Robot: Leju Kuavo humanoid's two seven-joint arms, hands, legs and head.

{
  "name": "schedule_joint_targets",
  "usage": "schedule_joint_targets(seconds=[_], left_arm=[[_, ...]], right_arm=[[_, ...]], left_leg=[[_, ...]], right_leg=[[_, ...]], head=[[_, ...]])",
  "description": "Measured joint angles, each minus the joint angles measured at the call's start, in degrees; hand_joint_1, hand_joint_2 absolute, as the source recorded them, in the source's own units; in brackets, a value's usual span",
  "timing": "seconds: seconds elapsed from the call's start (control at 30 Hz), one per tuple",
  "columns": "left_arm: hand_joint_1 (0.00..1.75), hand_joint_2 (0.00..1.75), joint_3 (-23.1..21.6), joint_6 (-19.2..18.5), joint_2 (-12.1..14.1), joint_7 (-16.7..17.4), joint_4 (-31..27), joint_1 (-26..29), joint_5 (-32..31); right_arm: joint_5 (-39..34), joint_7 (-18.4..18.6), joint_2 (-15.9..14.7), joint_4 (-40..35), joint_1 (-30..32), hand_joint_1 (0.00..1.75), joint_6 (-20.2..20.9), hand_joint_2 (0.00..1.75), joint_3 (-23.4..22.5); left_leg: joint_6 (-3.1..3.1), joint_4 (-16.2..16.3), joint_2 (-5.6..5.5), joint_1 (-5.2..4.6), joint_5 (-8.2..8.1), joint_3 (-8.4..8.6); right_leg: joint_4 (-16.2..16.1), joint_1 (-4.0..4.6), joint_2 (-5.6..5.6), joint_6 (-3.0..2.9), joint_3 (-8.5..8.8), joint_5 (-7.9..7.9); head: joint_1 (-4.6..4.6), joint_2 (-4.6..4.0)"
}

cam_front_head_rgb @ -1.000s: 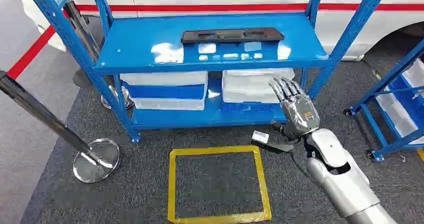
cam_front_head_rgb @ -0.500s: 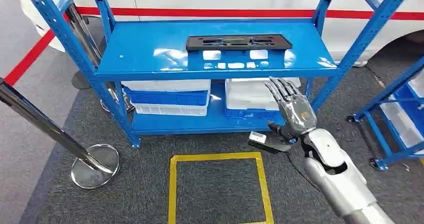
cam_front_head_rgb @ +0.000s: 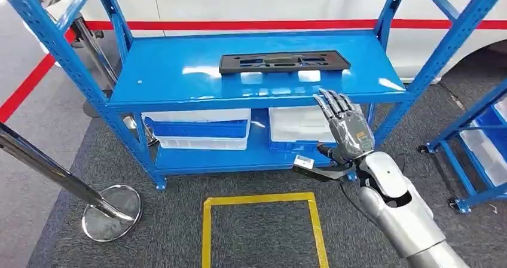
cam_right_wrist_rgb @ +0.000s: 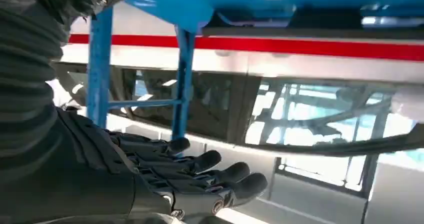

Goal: Take the parts from the cabinet and place them on the table.

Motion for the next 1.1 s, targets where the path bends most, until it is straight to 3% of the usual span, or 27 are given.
schedule_joint_targets(seconds=[0.07, 0.13, 0.17, 0.23, 0.27, 0.3, 0.33, 0.37, 0.43, 0.47, 0.57, 0.6, 0.63, 0.67, 0.73, 0.77, 0.8, 0.83, 0.87, 0.93, 0.97, 1.0, 1.03, 1.1], left_arm=[[0.0, 0.0, 0.0, 0.0, 0.0, 0.04, 0.02, 0.17, 0.0], [0.0, 0.0, 0.0, -0.02, -0.02, 0.02, 0.04, 0.15, 0.0], [0.0, 0.0, 0.0, -0.02, -0.02, 0.0, 0.04, 0.14, 0.0], [0.0, 0.0, 0.0, -0.02, -0.02, 0.0, 0.04, 0.11, 0.0], [0.0, 0.0, 0.0, -0.02, -0.02, 0.0, 0.04, 0.1, 0.0], [0.0, 0.0, 0.0, -0.02, -0.02, 0.0, 0.04, 0.12, -0.02], [0.0, 0.0, 0.0, -0.04, -0.02, 0.0, 0.04, 0.12, -0.02], [0.0, 0.0, 0.0, -0.04, -0.02, 0.0, 0.04, 0.15, -0.02], [0.0, 0.0, 0.0, -0.09, -0.31, 0.0, 0.04, 0.52, -0.02], [0.0, 0.0, 0.0, -0.18, -0.48, 0.0, 0.04, 0.14, -0.02], [0.0, 0.0, 0.0, -0.18, -0.5, -0.02, 0.07, 0.02, -0.02], [0.0, 0.0, 0.0, -0.17, -0.46, -0.02, 0.11, -0.01, -0.02], [0.0, 0.0, 0.0, -0.18, -0.48, 0.0, 0.13, 0.0, -0.02], [0.0, 0.0, 0.0, -0.22, -0.61, -0.04, 0.13, -0.07, -0.02], [0.0, 0.0, 0.0, -0.22, -0.63, -0.04, 0.13, -0.17, -0.02], [0.0, 0.0, 0.0, -0.22, -0.61, -0.04, 0.15, -0.1, -0.02], [0.0, 0.0, 0.0, -0.2, -0.61, -0.04, 0.17, -0.05, -0.02], [0.0, 0.0, 0.0, -0.2, -0.57, -0.07, 0.2, 0.06, -0.02], [0.0, 0.0, 0.0, -0.17, -0.55, -0.07, 0.2, 0.14, -0.02], [0.0, 0.0, 0.0, -0.18, -0.52, -0.09, 0.35, 0.22, -0.02], [0.0, 0.0, 0.0, -0.2, -0.55, -0.09, 0.37, 0.22, -0.02], [0.0, 0.0, 0.0, -0.24, -0.55, -0.18, 0.37, 0.03, -0.02], [0.0, 0.0, 0.0, -0.26, -0.55, -0.26, 0.39, -0.02, -0.04], [0.0, 0.0, 0.0, -0.24, -0.55, -0.26, 0.41, 0.01, -0.07]], right_arm=[[0.04, 0.0, 0.11, -0.02, 0.01, 0.0, 0.0, 1.75, 0.13], [0.04, 0.09, 0.11, -0.04, -0.17, 0.0, -0.02, 1.75, 0.15], [0.04, 0.07, 0.11, -0.02, -0.32, 0.0, 0.0, 1.75, 0.15], [0.04, 0.09, 0.11, 0.0, -0.15, 0.0, 0.02, 1.75, 0.17], [0.04, 0.09, 0.11, 0.0, -0.02, 0.0, 0.02, 1.75, 0.22], [0.04, 0.09, 0.11, 0.0, 0.03, 0.0, 0.02, 1.75, 0.26], [0.04, 0.09, 0.11, 0.0, 0.02, 0.0, 0.02, 1.75, 0.33], [0.04, 0.09, 0.11, 0.0, 0.02, 0.0, 0.02, 1.75, 0.37], [0.04, 0.09, 0.11, 0.04, 0.0, 0.0, 0.04, 1.75, 0.44], [0.04, 0.09, 0.11, 0.11, -0.1, 0.0, 0.15, 1.75, 0.5], [0.07, 0.09, 0.15, -0.02, -0.26, 0.0, 0.13, 1.75, 0.57], [0.07, 0.13, 0.17, -0.07, -0.25, 0.0, 0.13, 1.75, 0.57], [0.09, 0.13, 0.17, -0.15, -0.29, 0.0, 0.11, 1.75, 0.57], [0.09, 0.13, 0.17, -0.17, -0.48, 0.0, 0.11, 1.75, 0.57], [0.09, 0.13, 0.17, -0.17, -0.51, 0.0, 0.13, 1.75, 0.57], [0.09, 0.13, 0.35, -0.15, -0.41, 0.0, 0.15, 1.75, 0.61], [0.11, 0.13, 0.44, -0.15, -0.37, 0.0, 0.2, 1.75, 0.66], [0.13, 0.18, 0.48, -0.11, -0.38, 0.0, 0.31, 1.75, 0.74], [0.17, 0.35, 0.5, -0.09, -0.42, 0.0, 0.42, 1.75, 0.87], [0.37, 0.48, 0.74, 0.02, -0.51, 0.0, 0.77, 1.75, 1.01], [0.44, 0.63, 0.74, 0.15, -0.6, 0.0, 0.96, 1.75, 1.07], [0.52, 0.79, 0.79, 0.22, -0.79, 0.0, 1.01, 1.75, 1.09], [0.68, 0.85, 0.94, 0.24, -0.79, 0.0, 1.05, 1.75, 1.2], [0.85, 0.85, 0.98, 0.31, -1.0, 0.0, 1.05, 1.75, 1.44]], left_leg=[[1.05, -0.36, 0.03, 0.02, -0.26, 0.52], [1.66, -1.36, 0.03, 0.24, -0.26, 1.91], [2.03, -1.47, 0.02, 0.2, -0.5, 2.16], [2.44, -1.47, -0.03, 0.01, -1.21, 2.7], [2.5, -1.46, -0.09, -0.12, -1.64, 3.13], [2.49, -1.43, -0.17, -0.28, -2.08, 3.69], [2.49, -1.43, -0.17, -0.4, -2.56, 4.4], [2.46, -1.43, -0.16, -0.58, -3.17, 5.35], [2.38, -1.57, -0.12, -0.62, -4.24, 6.12], [1.99, -1.54, -0.15, -0.69, -4.47, 6.32], [0.85, -1.38, -0.02, -0.46, -4.1, 6.85], [0.58, -1.14, 0.05, -0.58, -4.62, 6.96], [0.53, 0.74, -0.02, -0.41, -4.93, 6.63], [0.23, 4.23, -0.03, -0.3, -5.59, 4.7], [-0.18, 12.74, -0.01, 0.23, -8.9, -0.9], [-0.5, 15.57, -0.01, 0.49, -10.22, -3.26], [-1.0, 16.01, 0.01, 0.72, -9.77, -4.44], [-1.16, 14.23, 0.02, 0.96, -8.01, -4.52], [-1.33, 10.4, 0.04, 1.19, -5.02, -3.56], [-1.94, 0.78, 0.05, 1.63, 2.25, -0.84], [-2.08, 0.44, 0.0, 1.15, -0.2, -0.83], [-1.19, 0.02, 0.07, 0.95, -0.59, -0.37], [-0.51, -0.02, -0.06, 0.94, 0.35, -0.5], [0.26, -0.29, -0.03, 1.05, 0.05, 0.24]], right_leg=[[0.35, 0.09, 0.01, 0.83, 0.52, 0.39], [3.7, -0.13, -0.2, 1.01, -1.14, -0.09], [7.61, -0.16, -0.23, 1.12, -3.42, -1.2], [15.78, -0.1, -0.22, 1.51, -8.95, -5.05], [18.07, -0.11, -0.23, 1.63, -11.04, -6.0], [17.86, -0.09, -0.23, 1.54, -11.89, -5.16], [15.48, -0.07, -0.23, 1.39, -11.61, -2.95], [10.77, 0.03, -0.23, 0.91, -10.24, 0.54], [1.97, 0.75, -0.59, -0.48, -8.13, 7.22], [1.5, 1.15, -0.81, -0.68, -8.22, 5.85], [-0.34, 1.61, -0.59, -1.53, -6.91, 6.0], [-0.84, 0.91, -0.41, -1.69, -5.83, 6.08], [-1.36, 0.84, -0.39, -1.89, -4.98, 5.93], [-1.49, 0.68, -0.42, -2.25, -4.47, 5.65], [-1.48, 0.57, -0.45, -2.37, -3.67, 4.78], [-1.43, 0.48, -0.42, -2.25, -3.22, 4.3], [-1.35, 0.37, -0.32, -2.06, -2.71, 3.83], [-1.22, 0.16, -0.22, -1.8, -2.13, 3.29], [-1.04, -0.06, -0.13, -1.46, -1.45, 2.66], [-0.62, -0.42, -0.17, -0.63, -0.12, 1.16], [-0.19, -0.33, -0.05, -0.17, 0.15, 0.76], [-0.21, -0.16, -0.09, 0.34, -0.39, 0.43], [-0.36, 0.05, -0.11, 0.68, -0.23, 0.16], [0.04, -0.14, -0.1, 1.02, 0.3, 0.3]], head=[[0.04, 0.0], [0.13, -0.02], [0.09, -0.02], [0.11, -0.02], [0.11, -0.02], [0.11, 0.0], [0.11, 0.0], [0.11, 0.0], [0.18, -0.02], [-0.16, 0.0], [-0.02, 0.0], [0.0, 0.0], [0.04, -0.02], [-0.09, 0.0], [-0.07, -0.02], [-0.04, 0.0], [-0.07, 0.0], [-0.07, -0.02], [-0.04, 0.0], [-0.04, 0.0], [-0.08, -0.02], [-0.18, 0.0], [-0.07, -0.02], [-0.11, -0.02]])
